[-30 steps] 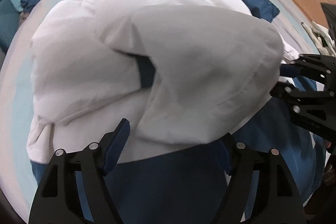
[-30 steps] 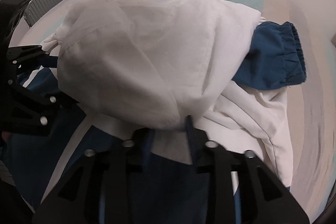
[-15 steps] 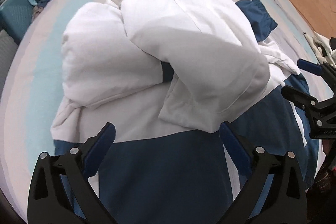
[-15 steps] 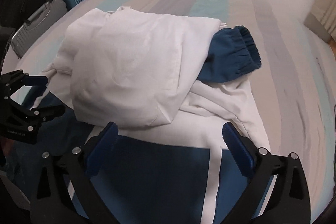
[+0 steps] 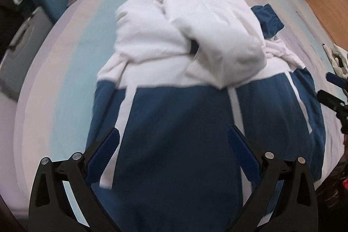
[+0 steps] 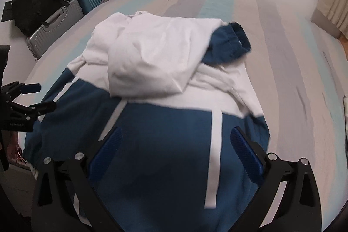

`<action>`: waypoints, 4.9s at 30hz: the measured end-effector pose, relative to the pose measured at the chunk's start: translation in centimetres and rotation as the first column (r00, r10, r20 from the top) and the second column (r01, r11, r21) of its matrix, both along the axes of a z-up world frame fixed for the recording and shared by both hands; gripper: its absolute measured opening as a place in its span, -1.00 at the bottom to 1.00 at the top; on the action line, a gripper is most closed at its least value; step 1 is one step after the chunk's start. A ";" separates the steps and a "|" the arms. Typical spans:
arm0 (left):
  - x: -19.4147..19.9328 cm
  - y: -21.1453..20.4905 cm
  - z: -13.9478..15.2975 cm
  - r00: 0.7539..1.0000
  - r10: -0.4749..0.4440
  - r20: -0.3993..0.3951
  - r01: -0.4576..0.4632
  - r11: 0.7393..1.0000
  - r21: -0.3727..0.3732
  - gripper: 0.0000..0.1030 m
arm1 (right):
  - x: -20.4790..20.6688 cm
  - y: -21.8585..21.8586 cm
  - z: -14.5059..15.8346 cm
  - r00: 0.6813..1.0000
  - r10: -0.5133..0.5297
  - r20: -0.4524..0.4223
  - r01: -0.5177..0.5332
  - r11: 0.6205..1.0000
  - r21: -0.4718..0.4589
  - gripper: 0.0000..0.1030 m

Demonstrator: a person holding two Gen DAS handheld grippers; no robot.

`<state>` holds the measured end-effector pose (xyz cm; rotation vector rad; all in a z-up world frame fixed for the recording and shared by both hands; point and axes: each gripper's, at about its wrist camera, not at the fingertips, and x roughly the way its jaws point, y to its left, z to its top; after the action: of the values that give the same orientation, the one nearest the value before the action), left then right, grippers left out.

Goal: Fold large clothes
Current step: 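Move both tools to the blue hem of the jacket, then close both tools on the blue hem edge, then lift the hem with both tools and fold it over toward the hood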

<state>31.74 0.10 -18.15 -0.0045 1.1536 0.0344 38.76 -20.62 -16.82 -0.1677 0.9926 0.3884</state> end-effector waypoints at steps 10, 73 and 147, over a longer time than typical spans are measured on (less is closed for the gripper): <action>-6.2 2.1 -1.0 0.998 0.055 0.001 -0.055 0.997 -0.053 0.88 | -7.3 -3.4 -2.6 0.992 -0.119 -0.044 0.116 0.991 -0.069 0.85; -13.7 7.5 -7.7 0.993 -0.019 -0.118 -0.013 0.965 -0.263 -0.23 | -14.6 -7.6 -11.1 0.905 -0.248 -0.347 0.276 0.961 0.033 0.05; 3.9 2.5 8.4 0.982 -0.071 -0.178 0.078 0.996 0.038 -0.85 | 6.3 -10.9 4.2 0.891 -0.118 -0.438 0.173 0.981 0.089 -0.73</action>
<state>35.64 2.58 -9.77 0.0828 1.3292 -0.0061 45.02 -31.48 -12.58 0.1156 1.4050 0.3555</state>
